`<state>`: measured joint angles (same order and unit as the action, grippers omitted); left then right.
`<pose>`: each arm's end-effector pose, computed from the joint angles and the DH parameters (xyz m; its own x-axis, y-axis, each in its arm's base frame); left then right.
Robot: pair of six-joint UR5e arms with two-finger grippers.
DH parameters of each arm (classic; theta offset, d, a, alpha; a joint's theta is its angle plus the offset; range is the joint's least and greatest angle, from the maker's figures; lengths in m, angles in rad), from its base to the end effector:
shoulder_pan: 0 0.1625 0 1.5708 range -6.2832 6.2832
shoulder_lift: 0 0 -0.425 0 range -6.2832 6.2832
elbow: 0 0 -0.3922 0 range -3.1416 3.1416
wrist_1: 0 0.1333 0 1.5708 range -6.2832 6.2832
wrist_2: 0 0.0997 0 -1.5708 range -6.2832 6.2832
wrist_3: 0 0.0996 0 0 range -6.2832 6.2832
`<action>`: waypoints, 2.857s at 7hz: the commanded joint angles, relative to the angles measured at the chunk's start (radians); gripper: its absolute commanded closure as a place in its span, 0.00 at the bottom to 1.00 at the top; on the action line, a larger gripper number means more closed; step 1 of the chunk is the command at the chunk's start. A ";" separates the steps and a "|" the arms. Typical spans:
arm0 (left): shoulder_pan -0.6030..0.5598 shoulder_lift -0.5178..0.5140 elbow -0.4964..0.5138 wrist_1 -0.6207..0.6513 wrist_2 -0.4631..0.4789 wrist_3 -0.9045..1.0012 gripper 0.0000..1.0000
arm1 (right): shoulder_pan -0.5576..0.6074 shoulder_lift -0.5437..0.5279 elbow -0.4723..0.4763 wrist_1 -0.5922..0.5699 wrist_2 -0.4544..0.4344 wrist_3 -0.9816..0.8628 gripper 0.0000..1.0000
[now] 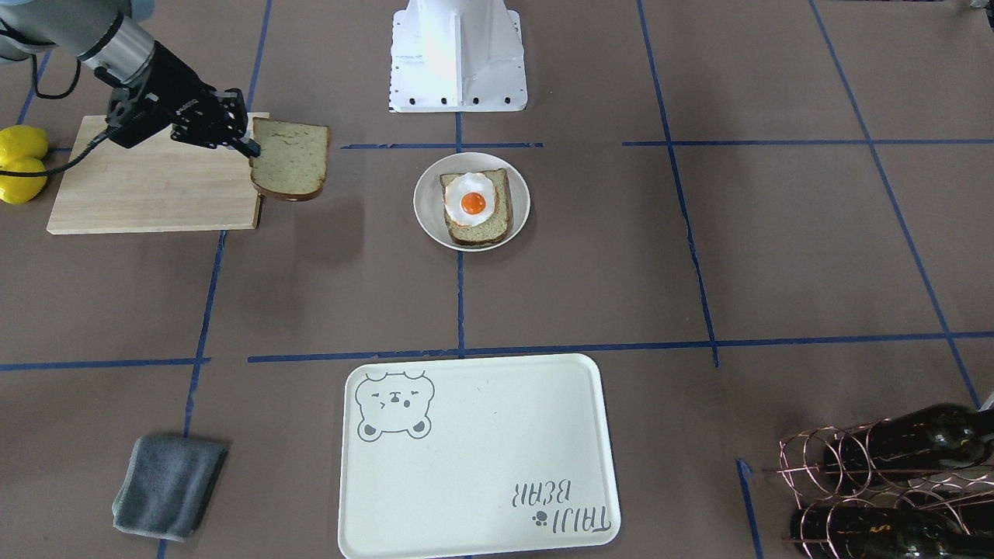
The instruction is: Make sandwich and place on tray
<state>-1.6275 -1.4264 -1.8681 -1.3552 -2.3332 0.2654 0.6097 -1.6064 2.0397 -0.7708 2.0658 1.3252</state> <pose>-0.0883 -0.4171 0.6015 0.7092 0.1801 -0.6816 -0.1342 0.9836 0.1203 -0.3250 -0.3319 0.3575 0.2965 -0.0539 0.9535 -0.0663 0.9948 0.0768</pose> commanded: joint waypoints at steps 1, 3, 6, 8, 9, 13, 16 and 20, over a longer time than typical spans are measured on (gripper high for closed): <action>0.000 -0.002 -0.005 0.001 0.000 0.000 0.00 | -0.072 0.295 -0.057 -0.236 -0.073 0.037 1.00; -0.002 -0.005 -0.008 0.002 0.000 0.000 0.00 | -0.175 0.470 -0.194 -0.266 -0.182 0.037 1.00; -0.002 -0.006 -0.003 0.002 -0.002 0.000 0.00 | -0.222 0.540 -0.289 -0.263 -0.227 0.031 1.00; -0.002 -0.008 -0.005 0.002 -0.002 0.000 0.00 | -0.222 0.540 -0.297 -0.265 -0.228 0.025 1.00; -0.002 -0.008 -0.005 0.002 -0.002 0.000 0.00 | -0.222 0.539 -0.303 -0.265 -0.228 0.022 1.00; 0.000 -0.011 -0.003 0.002 -0.002 -0.002 0.00 | -0.139 0.523 -0.291 -0.303 -0.178 0.003 0.00; 0.000 -0.077 0.004 0.001 -0.005 -0.014 0.00 | 0.109 0.507 -0.215 -0.628 0.012 -0.316 0.00; 0.009 -0.104 0.137 -0.385 -0.038 -0.040 0.00 | 0.468 0.338 -0.263 -0.863 0.100 -1.089 0.00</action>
<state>-1.6216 -1.5211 -1.8056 -1.5931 -2.3456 0.2485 0.9690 -1.2015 1.7963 -1.5986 2.1475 0.4509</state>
